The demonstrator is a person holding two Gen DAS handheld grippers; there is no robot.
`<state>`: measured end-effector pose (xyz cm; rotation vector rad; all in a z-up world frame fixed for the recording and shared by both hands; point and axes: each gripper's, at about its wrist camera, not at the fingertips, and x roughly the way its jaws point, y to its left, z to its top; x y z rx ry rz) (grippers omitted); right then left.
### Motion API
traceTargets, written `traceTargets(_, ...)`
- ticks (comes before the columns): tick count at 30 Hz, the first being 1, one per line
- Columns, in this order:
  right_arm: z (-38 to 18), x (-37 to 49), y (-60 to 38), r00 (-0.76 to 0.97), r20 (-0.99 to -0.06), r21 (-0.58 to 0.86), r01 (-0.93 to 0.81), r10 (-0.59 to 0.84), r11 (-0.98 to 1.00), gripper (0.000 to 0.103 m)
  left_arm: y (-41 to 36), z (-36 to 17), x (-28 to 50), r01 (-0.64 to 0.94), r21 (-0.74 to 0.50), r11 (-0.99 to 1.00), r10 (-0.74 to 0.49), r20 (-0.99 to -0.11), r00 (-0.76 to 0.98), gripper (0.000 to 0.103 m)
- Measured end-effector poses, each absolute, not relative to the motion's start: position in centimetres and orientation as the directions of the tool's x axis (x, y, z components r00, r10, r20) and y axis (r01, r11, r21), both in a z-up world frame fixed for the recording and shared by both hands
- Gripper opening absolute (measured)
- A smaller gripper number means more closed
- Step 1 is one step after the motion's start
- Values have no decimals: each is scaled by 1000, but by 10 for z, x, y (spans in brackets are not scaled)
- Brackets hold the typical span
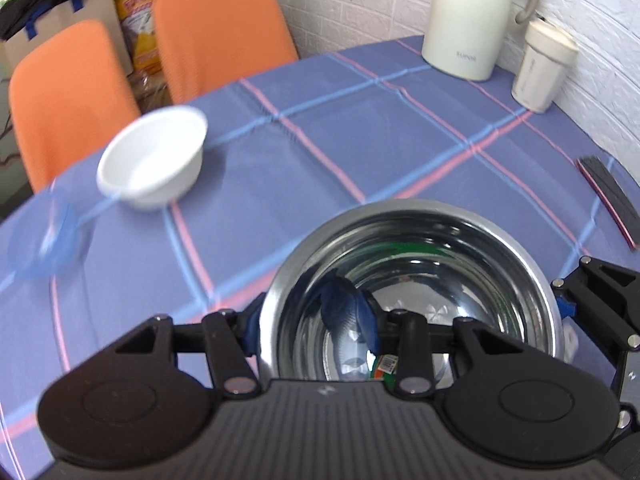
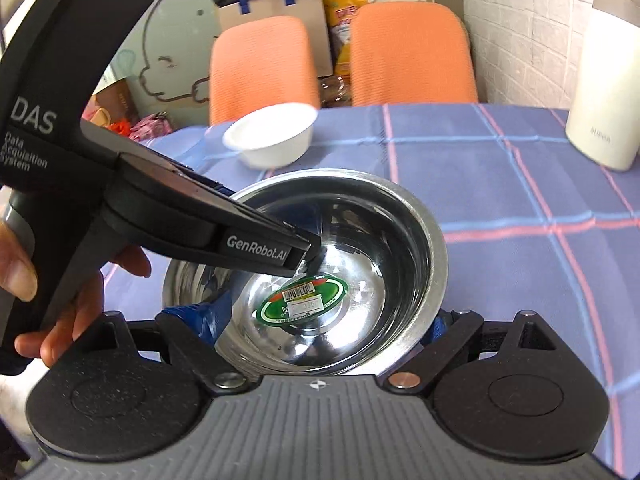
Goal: Organize plates and bowls
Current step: 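Close the left gripper on the steel bowl rim and lift it, then lower the steel bowl onto the plate stack and open the left gripper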
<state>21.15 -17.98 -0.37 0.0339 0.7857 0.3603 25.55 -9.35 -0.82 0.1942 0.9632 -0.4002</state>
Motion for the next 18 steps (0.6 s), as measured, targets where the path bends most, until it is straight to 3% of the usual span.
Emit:
traceTargets(6, -14, 171, -165, 635, -692, 165, -324, 344, 932, 80, -84, -23, 220, 404, -24, 915, -245, -827, 507, 38)
traceTargets(17, -34, 175, -161, 618, -715, 165, -306, 328, 938, 80, -85, -42, 214, 397, -38, 917, -263, -806, 530, 40)
traceTargets(18, -36, 171, -163, 617, -717, 162, -304, 324, 939, 79, -85, -41, 215, 398, -35, 917, -260, -808, 529, 54)
